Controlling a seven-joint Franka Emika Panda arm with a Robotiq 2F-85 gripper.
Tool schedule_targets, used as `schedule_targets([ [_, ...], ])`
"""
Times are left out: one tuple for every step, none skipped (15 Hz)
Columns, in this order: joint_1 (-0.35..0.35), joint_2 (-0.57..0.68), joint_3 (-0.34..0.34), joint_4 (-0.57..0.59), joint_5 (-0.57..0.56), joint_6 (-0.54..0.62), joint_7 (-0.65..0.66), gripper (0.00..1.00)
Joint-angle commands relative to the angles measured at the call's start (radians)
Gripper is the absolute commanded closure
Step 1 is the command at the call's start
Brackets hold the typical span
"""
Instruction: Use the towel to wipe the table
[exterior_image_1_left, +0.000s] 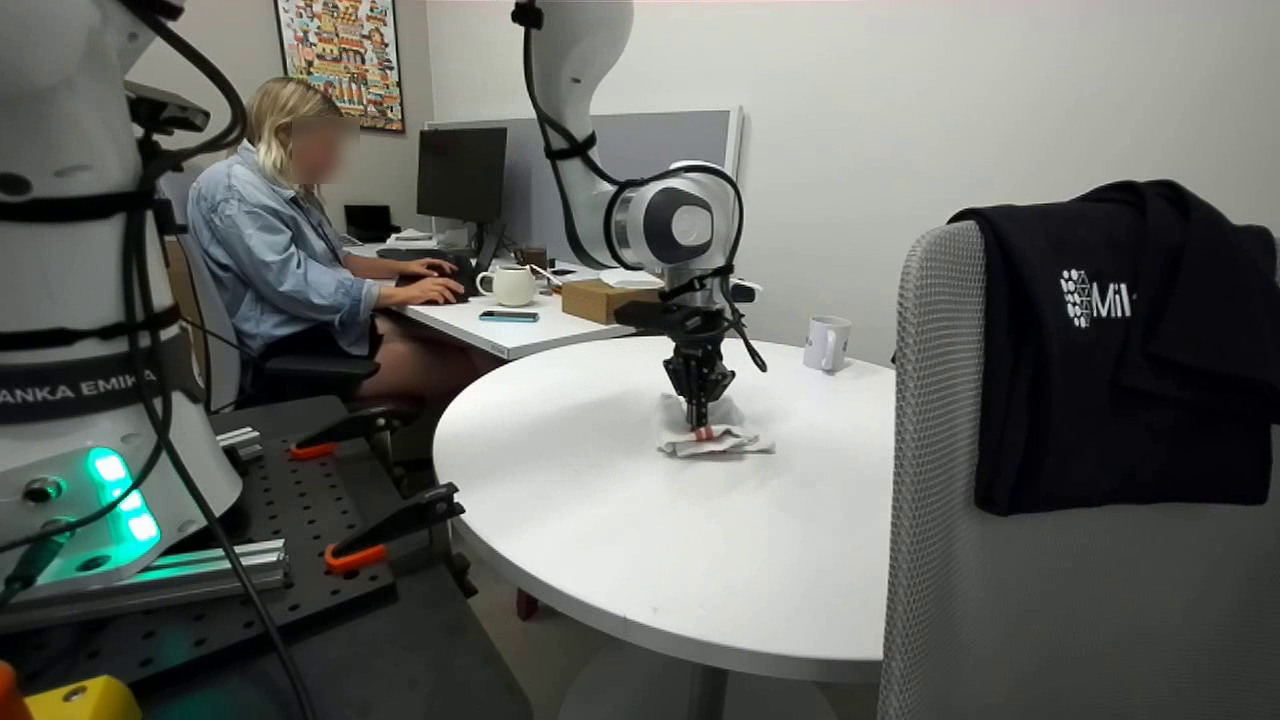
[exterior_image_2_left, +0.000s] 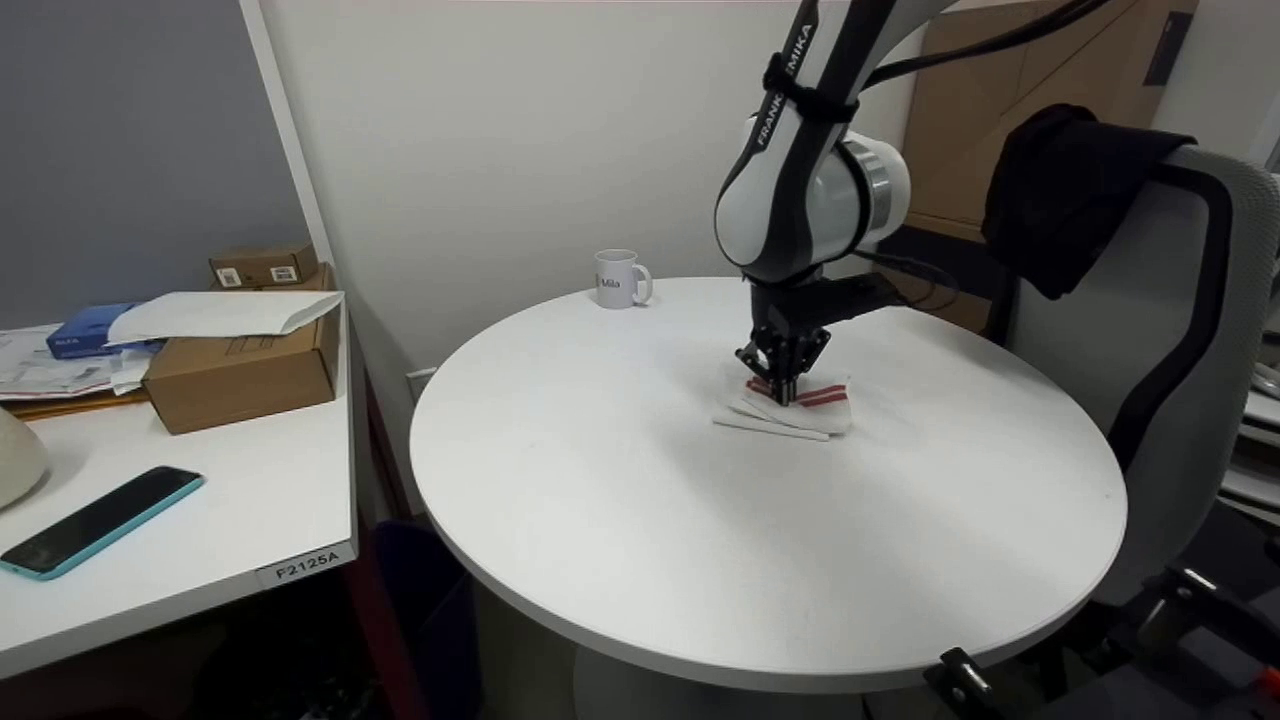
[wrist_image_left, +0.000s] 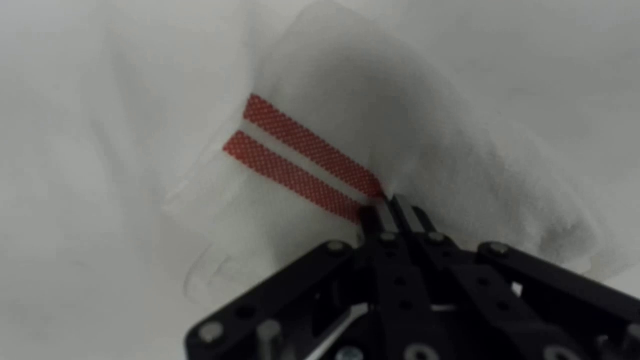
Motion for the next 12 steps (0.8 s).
schedule_targets([
  [-0.091,0.040,-0.041,0.004,0.040,0.021,-0.050,0.96],
  [-0.115,0.032,-0.057,-0.016,0.040,0.029,-0.056,0.96],
  [-0.135,0.017,-0.069,-0.042,0.042,0.036,-0.060,0.97],
  [-0.148,0.001,-0.086,-0.074,0.036,0.050,-0.060,0.96],
  [-0.154,-0.018,-0.102,-0.109,0.027,0.062,-0.061,0.97],
  [-0.155,-0.041,-0.113,-0.149,0.019,0.075,-0.064,0.97],
  [-0.143,-0.067,-0.125,-0.192,0.008,0.086,-0.062,0.97],
  [-0.128,-0.098,-0.126,-0.248,0.000,0.101,-0.064,0.97],
  [-0.118,-0.123,-0.123,-0.294,-0.009,0.121,-0.072,0.97],
  [-0.106,-0.156,-0.101,-0.354,-0.015,0.144,-0.087,0.97],
  [-0.094,-0.176,-0.084,-0.395,-0.024,0.167,-0.102,0.97],
  [-0.072,-0.190,-0.070,-0.428,-0.040,0.194,-0.114,0.97],
])
